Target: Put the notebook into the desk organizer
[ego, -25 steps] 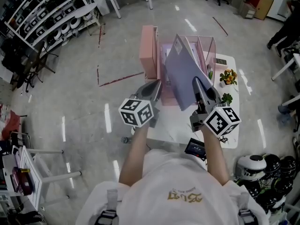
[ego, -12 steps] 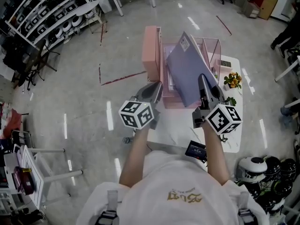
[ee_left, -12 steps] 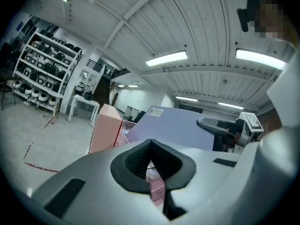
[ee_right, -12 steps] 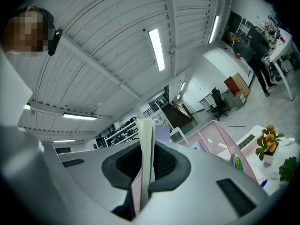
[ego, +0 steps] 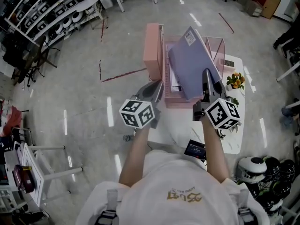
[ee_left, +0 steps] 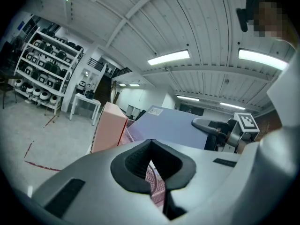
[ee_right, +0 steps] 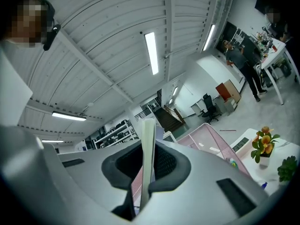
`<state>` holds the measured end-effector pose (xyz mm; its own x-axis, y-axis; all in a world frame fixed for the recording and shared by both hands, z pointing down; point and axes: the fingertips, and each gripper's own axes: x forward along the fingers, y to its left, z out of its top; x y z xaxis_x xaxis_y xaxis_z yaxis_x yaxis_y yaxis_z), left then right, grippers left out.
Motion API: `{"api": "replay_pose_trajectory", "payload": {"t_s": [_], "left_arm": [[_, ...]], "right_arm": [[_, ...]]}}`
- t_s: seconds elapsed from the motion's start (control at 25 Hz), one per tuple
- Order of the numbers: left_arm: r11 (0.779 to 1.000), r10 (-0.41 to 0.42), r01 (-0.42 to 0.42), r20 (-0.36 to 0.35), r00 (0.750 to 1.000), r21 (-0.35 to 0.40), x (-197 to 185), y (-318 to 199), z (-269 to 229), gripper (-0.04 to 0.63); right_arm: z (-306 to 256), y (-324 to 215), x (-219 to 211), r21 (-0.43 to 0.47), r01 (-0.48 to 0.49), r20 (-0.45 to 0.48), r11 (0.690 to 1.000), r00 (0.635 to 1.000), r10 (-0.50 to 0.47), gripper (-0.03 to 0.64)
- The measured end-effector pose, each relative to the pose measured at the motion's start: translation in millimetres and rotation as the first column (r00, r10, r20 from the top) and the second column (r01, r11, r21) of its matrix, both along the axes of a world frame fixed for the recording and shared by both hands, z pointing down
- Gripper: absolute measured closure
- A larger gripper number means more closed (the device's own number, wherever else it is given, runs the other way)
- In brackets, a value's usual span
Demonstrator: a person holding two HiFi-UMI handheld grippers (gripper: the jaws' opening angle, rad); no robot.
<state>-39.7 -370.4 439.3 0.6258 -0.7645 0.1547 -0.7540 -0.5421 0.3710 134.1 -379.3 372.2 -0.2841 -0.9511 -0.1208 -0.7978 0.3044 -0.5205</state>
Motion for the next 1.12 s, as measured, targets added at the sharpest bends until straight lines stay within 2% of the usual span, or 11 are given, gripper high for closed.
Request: {"api": "replay_pose_trajectory", "payload": {"t_s": [0.16,0.44,0.64,0.76,0.96,1.12], "left_arm": [[1.000,-0.009,0.009,-0.004,1.000,-0.004,-2.9,-2.3,2.7,0.578],[1.000,-0.013,0.013,-0.015,1.000,-0.017,0.8,-7.8,11.3,0.580],[1.000,-0.014,0.014,-0.015,1.000,-0.027,-2.3,-10.9,16.4,0.580],[0.999,-0.019,0.019,-0.024,1.000,-0.030,-4.3,-10.8,18.0,0.580],[0.999,-0.029,0.028,-0.020,0.999,-0.029,-5.2,-13.1,20.1,0.580],[0.999,-0.030,0.029,-0.019,0.999,-0.027,-4.3,-11.3,19.9,0.578]], "right_arm": [[7.1,-10.9,3.8,-0.016,-0.051,0.002,0.999,0.999,0.051,0.574],[33.5,-27.6,11.6,-0.117,-0.129,0.035,0.985,0.990,0.134,0.560],[45.5,-32.4,8.7,-0.139,-0.153,0.002,0.978,0.988,0.155,0.541],[50.2,-32.4,8.1,-0.152,-0.162,-0.040,0.975,0.987,0.158,0.531],[62.7,-32.5,7.4,-0.211,-0.163,-0.172,0.964,0.977,0.127,0.511],[62.9,-30.0,2.2,-0.222,-0.166,-0.309,0.961,0.947,0.093,0.489]]}}
